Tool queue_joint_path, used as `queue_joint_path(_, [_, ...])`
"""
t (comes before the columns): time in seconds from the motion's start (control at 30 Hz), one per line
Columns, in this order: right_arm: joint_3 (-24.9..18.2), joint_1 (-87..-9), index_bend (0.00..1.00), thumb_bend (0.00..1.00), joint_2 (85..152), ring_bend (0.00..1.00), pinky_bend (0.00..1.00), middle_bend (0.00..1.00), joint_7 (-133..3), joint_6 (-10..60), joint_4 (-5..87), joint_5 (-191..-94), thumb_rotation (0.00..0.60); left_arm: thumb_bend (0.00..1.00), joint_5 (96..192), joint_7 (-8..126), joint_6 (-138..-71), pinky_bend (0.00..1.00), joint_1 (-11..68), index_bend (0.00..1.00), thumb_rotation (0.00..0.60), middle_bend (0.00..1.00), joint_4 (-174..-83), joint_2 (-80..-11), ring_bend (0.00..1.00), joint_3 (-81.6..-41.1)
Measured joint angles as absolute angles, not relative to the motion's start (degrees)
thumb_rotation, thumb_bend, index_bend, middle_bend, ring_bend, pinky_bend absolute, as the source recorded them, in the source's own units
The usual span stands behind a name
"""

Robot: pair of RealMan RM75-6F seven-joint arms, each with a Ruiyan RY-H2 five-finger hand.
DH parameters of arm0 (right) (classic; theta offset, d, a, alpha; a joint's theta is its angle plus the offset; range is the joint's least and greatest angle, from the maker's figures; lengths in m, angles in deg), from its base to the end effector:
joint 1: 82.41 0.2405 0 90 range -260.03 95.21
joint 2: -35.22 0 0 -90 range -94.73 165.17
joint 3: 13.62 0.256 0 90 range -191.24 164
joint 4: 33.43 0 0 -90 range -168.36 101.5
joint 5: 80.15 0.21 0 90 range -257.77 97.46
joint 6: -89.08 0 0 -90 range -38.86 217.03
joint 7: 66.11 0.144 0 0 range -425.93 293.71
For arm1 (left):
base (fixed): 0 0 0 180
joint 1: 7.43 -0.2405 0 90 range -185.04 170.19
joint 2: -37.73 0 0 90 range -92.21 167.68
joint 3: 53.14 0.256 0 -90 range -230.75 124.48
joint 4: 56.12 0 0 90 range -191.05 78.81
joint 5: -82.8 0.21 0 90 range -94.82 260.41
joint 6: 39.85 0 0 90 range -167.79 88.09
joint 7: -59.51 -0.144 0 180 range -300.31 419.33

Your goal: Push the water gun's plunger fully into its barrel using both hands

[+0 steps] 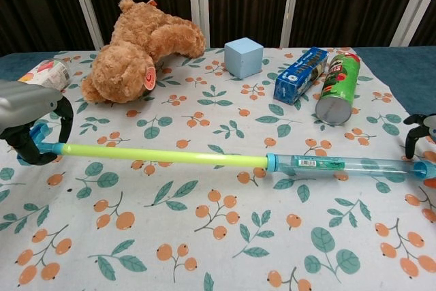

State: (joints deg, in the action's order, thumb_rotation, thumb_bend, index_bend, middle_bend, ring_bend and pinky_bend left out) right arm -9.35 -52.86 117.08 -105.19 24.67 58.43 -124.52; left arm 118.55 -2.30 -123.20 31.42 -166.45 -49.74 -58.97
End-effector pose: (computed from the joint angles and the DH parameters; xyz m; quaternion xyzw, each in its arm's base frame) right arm -0.2709 -0.2813 0.0238 0.6801 -0.4393 0.1679 0.5624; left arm -0.1627 0.2708 0.0103 -0.7143 -0.3711 -0.1688 0.5689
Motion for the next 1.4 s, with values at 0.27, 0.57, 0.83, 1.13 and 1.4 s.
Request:
queue_joint_path(0.27, [-9.8,-52.7,0.42,0.33,117.3,0.0,0.0,0.03,-105.0,24.9,57.8,-125.1,0.6,0.51,118.9,-2.0,-123.1,0.21,31.5,0.58,0.6,0.16,-166.3,-49.9,0.08,-58.4])
queue_joint_path(0.57, [-10.0,-52.8,0.47,0.39,117.5,0.0,0.0,0.04,-104.7,24.9,58.1,-125.1,0.6,0.51,118.8,-1.7,-123.1,0.21,31.4,0.58,0.6,0.16,-166.1,-49.9,0.08,-57.9])
queue_joint_path(0.83, [-9.9,-52.5,0.56,0.41,117.6,0.0,0.0,0.06,-105.2,24.7,58.6,-124.6,0.6,0.51,119.0,-1.4,-123.1,0.21,31.4,0.58,0.6,0.16,-166.2,-50.0,0.08,-57.9])
queue_joint_path(1.13, [-9.6,-52.3,0.61,0.41,117.5,0.0,0.0,0.09,-105.1,24.1,59.2,-125.1,0.6,0.51,119.3,-1.4,-123.2,0.21,31.6,0.58,0.6,0.16,-166.9,-49.9,0.08,-57.9])
queue_joint_path(1.4, [-9.1,-52.0,0.63,0.41,116.4,0.0,0.0,0.1,-104.9,23.1,61.6,-127.0,0.6,0.51,120.3,-2.1,-124.0,0.21,32.0,0.58,0.6,0.16,-168.8,-50.5,0.08,-57.7])
